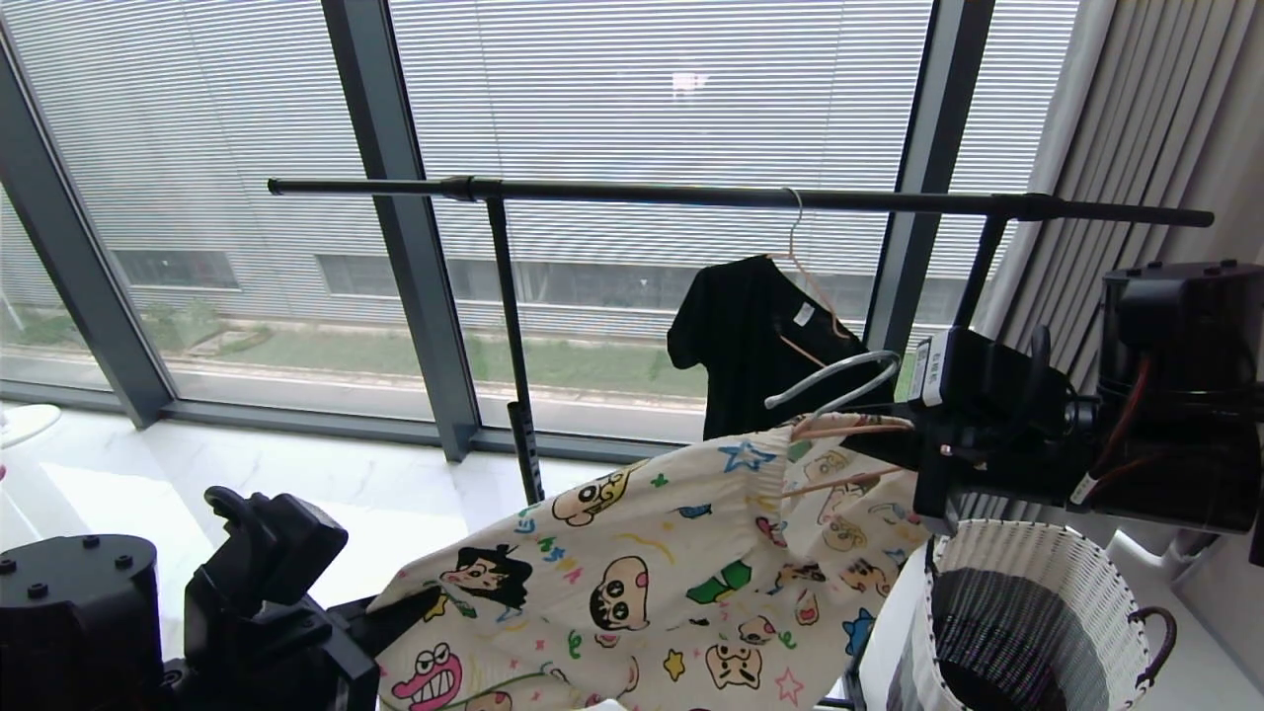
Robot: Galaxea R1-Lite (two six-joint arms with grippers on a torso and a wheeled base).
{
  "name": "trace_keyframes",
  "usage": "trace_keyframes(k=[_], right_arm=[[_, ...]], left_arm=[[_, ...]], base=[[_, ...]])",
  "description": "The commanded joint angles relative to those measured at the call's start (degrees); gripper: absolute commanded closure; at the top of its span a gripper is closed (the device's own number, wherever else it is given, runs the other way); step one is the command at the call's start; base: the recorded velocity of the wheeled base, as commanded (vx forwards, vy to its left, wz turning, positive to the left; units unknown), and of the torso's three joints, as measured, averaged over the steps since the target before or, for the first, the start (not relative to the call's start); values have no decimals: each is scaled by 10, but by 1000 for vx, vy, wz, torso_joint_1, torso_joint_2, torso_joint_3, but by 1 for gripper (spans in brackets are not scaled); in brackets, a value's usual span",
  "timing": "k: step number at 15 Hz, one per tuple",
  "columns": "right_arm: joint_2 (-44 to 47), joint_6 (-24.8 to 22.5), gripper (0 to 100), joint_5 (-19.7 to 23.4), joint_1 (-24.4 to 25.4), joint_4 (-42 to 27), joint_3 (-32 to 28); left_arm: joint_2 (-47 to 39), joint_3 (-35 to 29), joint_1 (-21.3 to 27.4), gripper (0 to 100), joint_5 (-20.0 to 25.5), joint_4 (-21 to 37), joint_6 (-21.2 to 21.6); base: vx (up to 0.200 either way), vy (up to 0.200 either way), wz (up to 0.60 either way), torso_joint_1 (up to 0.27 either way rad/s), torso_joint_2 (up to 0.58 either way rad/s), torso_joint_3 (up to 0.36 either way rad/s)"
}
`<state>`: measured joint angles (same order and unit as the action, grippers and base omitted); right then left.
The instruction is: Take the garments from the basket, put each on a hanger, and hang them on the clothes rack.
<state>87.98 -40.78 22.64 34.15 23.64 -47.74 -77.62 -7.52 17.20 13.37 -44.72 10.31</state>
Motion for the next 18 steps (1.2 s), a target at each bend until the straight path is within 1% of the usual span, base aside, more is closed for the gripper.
trace_keyframes(k=[1,2,3,5,7,11,12,13,15,16,18], right_arm=[[0,3,100,-1,-5,1,0],[0,9,100,-3,-5,1,0],[0,27,100,-14,-5,2,0],[0,47,100,-27,-5,4,-2],[-3,55,100,-31,-6,4,-2],[-3,55,100,-31,-5,4,-1],[-3,55,100,-32,-5,3,-1],[-4,55,100,-33,-5,3,0],[-4,56,100,-59,-6,-3,5],[-5,57,100,-71,-6,-8,11],[-16,86,100,-112,-8,-52,22]], left_arm=[[-10,1,-48,100,0,0,1],[-11,2,-60,100,0,0,1],[-22,9,-79,100,-1,0,4],[-34,15,-89,100,-1,0,10],[-41,15,-89,100,-1,0,12],[-35,13,-89,100,-1,0,14],[-31,12,-88,0,-1,0,13],[-28,11,-88,0,-1,0,13],[-3,10,-90,0,-6,0,11],[8,10,-90,0,-22,0,9],[23,8,-90,0,-123,0,8]], base=[[0,0,0,0,0,0],[0,0,0,0,0,0],[0,0,0,0,0,0],[0,0,0,0,0,0],[0,0,0,0,0,0],[0,0,0,0,0,0],[0,0,0,0,0,0],[0,0,0,0,0,0],[0,0,0,0,0,0],[0,0,0,0,0,0],[0,0,0,0,0,0]])
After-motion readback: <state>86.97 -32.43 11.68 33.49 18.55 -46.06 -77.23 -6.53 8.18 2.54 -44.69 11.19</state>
